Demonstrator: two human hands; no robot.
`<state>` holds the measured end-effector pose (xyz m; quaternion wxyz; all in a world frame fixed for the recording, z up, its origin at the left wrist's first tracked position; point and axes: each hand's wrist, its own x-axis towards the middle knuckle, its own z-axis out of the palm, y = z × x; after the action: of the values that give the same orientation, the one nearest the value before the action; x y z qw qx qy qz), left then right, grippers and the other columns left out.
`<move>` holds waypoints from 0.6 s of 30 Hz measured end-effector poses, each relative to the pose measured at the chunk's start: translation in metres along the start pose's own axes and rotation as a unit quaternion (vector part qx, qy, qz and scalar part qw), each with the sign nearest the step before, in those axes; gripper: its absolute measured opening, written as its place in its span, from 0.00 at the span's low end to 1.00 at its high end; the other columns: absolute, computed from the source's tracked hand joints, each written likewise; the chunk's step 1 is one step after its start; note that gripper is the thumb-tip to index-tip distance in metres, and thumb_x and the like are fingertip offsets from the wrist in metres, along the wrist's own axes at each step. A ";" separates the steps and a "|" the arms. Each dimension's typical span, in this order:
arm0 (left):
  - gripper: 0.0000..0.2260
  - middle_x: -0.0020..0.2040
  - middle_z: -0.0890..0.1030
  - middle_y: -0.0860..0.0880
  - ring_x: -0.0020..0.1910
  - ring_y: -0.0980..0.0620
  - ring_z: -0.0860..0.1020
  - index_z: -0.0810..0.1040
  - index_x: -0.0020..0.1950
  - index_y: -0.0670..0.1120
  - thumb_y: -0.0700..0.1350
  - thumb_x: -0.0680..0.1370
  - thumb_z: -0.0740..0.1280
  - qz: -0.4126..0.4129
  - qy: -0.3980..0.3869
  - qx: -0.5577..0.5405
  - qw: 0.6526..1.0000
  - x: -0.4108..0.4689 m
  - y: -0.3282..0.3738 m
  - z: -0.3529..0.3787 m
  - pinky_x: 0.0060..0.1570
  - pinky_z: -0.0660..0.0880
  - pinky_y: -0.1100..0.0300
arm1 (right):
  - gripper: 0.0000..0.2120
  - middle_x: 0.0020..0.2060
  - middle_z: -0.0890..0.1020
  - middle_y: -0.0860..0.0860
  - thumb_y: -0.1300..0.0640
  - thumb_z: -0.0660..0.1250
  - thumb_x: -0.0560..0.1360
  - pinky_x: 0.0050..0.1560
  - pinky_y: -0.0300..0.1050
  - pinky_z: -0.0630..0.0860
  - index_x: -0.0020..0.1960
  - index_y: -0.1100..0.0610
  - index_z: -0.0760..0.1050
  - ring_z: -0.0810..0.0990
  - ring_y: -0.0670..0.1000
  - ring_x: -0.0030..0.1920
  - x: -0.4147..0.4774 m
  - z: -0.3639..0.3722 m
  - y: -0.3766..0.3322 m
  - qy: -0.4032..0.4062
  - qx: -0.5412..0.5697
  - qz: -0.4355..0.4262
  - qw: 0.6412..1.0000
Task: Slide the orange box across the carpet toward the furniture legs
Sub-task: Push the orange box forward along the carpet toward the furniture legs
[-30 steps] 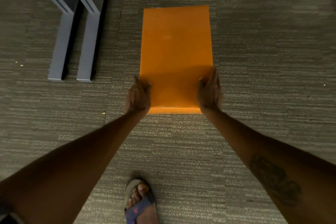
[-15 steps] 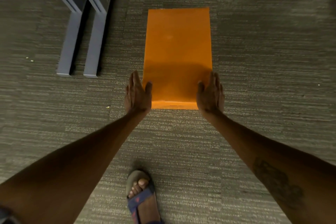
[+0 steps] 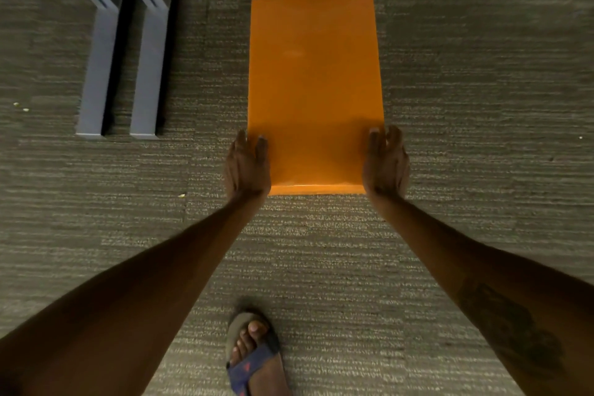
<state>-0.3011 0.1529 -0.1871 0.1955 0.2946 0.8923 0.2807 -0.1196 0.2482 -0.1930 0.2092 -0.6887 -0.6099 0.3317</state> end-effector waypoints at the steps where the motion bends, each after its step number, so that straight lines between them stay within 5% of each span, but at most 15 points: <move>1: 0.19 0.52 0.81 0.48 0.48 0.46 0.80 0.74 0.63 0.43 0.54 0.84 0.54 -0.007 0.008 -0.010 1.000 0.001 -0.001 0.002 0.35 0.71 0.63 | 0.22 0.59 0.80 0.57 0.44 0.53 0.83 0.48 0.48 0.72 0.69 0.56 0.67 0.81 0.58 0.54 -0.001 0.001 0.001 -0.002 0.000 -0.002 1.000; 5: 0.14 0.35 0.75 0.55 0.30 0.58 0.72 0.76 0.53 0.44 0.51 0.84 0.56 -0.009 0.012 -0.036 0.999 0.006 -0.010 0.001 0.27 0.61 0.65 | 0.15 0.52 0.81 0.57 0.50 0.56 0.83 0.44 0.44 0.68 0.63 0.58 0.70 0.80 0.55 0.48 -0.006 0.003 0.002 -0.009 0.016 -0.027 0.999; 11: 0.15 0.36 0.75 0.54 0.30 0.61 0.71 0.75 0.55 0.44 0.52 0.84 0.55 0.026 0.018 -0.060 0.998 0.022 -0.021 -0.016 0.28 0.63 0.64 | 0.13 0.43 0.79 0.55 0.54 0.56 0.84 0.36 0.39 0.65 0.57 0.62 0.72 0.78 0.53 0.41 -0.017 0.014 -0.014 0.011 0.039 -0.088 0.995; 14: 0.14 0.34 0.74 0.55 0.29 0.58 0.72 0.76 0.53 0.44 0.52 0.83 0.56 0.021 0.029 -0.084 0.996 0.042 -0.030 -0.028 0.28 0.65 0.64 | 0.16 0.49 0.82 0.60 0.53 0.56 0.84 0.40 0.44 0.74 0.61 0.65 0.72 0.82 0.58 0.48 -0.015 0.027 -0.031 0.001 0.041 -0.093 0.995; 18: 0.15 0.40 0.79 0.49 0.38 0.48 0.78 0.77 0.57 0.46 0.53 0.83 0.56 0.022 0.038 -0.092 0.995 0.075 -0.042 -0.045 0.38 0.75 0.54 | 0.18 0.51 0.82 0.63 0.53 0.55 0.84 0.42 0.44 0.73 0.64 0.66 0.72 0.82 0.59 0.50 -0.010 0.053 -0.058 -0.001 0.049 -0.110 0.993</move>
<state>-0.3975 0.1550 -0.1918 0.1813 0.2839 0.8626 0.3773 -0.1980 0.2420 -0.1875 0.2772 -0.6060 -0.6650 0.3373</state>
